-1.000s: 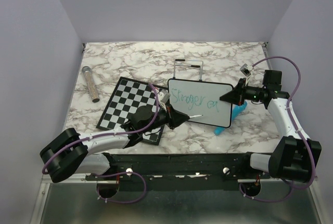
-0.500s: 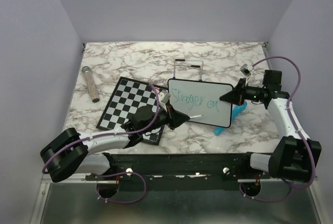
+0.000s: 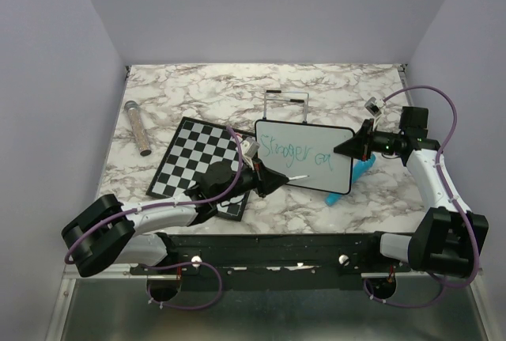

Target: Write a sentence on the whiteboard

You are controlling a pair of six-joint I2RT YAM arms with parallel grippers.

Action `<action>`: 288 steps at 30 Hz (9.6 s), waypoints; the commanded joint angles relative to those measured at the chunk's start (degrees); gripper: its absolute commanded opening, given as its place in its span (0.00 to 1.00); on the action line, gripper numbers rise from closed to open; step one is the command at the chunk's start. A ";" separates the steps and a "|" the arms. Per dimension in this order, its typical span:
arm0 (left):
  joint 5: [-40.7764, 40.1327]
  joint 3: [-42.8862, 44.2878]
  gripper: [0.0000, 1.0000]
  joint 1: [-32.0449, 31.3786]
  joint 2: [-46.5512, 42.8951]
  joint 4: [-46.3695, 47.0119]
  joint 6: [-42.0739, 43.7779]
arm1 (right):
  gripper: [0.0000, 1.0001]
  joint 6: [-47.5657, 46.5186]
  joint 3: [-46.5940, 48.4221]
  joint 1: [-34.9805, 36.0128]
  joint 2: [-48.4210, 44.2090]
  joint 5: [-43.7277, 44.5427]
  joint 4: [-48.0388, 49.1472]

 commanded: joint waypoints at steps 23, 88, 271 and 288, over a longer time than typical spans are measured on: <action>-3.59 15.73 0.00 -6.79 15.41 -0.50 3.03 | 0.00 -0.96 0.26 0.24 -1.23 0.03 -0.22; 3.61 21.63 0.00 -1.61 20.95 -3.32 0.66 | 0.00 -1.14 0.26 0.15 -1.50 0.03 -0.48; 18.64 -7.37 0.00 17.73 -9.11 -4.21 11.37 | 0.00 -34.97 14.67 -8.54 8.25 1.00 -36.51; 21.71 -10.97 0.00 18.52 -5.50 8.20 9.36 | 0.00 -39.37 15.02 -8.90 11.77 -3.83 -42.31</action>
